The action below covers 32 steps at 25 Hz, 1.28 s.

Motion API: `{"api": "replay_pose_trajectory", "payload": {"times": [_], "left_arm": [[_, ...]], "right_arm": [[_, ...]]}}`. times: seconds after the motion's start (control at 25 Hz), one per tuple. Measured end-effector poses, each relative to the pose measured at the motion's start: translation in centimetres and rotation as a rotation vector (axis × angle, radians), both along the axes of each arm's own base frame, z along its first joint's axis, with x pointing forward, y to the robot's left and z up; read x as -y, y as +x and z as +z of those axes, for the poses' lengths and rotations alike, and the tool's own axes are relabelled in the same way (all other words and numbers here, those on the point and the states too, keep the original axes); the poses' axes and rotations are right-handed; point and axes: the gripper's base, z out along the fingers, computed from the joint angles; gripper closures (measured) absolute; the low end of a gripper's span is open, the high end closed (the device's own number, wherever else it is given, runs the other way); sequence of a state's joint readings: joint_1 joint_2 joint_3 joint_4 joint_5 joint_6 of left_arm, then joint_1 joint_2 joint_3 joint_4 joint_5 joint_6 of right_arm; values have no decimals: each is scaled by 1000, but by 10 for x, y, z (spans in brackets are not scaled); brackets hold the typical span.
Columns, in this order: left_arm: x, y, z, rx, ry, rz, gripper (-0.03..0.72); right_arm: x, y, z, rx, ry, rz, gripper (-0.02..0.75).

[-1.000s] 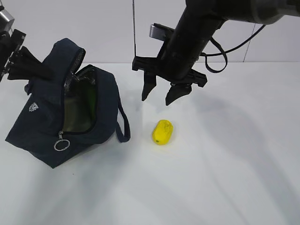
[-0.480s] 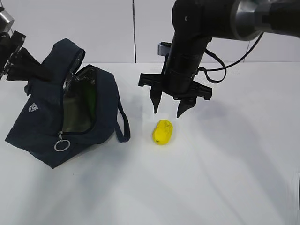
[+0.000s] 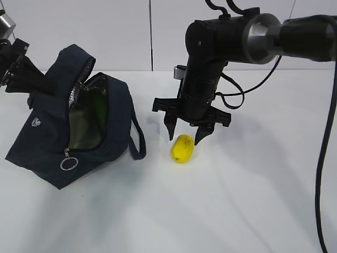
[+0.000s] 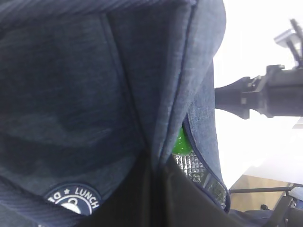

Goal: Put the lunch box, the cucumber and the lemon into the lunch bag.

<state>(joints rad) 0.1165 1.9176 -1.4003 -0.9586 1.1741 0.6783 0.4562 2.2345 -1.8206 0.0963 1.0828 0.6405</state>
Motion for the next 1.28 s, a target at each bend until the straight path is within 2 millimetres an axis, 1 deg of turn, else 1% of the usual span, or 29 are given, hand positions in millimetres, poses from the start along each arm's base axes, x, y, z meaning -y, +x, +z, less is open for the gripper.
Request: {"api": "replay_pose_trajectory", "payload": {"times": [0.48,0.76,0.96,1.28], "left_arm": [[0,0,0,1,5,1,697],[0,0,0,1,5,1,697],[0,0,0,1,5,1,697],[0,0,0,1,5,1,697]], "right_arm": [[-2,4,-21,-21,-11,-6,271],[-2,5,-25,-12,-7,-7,269],[-2,5,-31,-25,-13,-7,269],[-3,6,-31,-21,-11,-9,268]]}}
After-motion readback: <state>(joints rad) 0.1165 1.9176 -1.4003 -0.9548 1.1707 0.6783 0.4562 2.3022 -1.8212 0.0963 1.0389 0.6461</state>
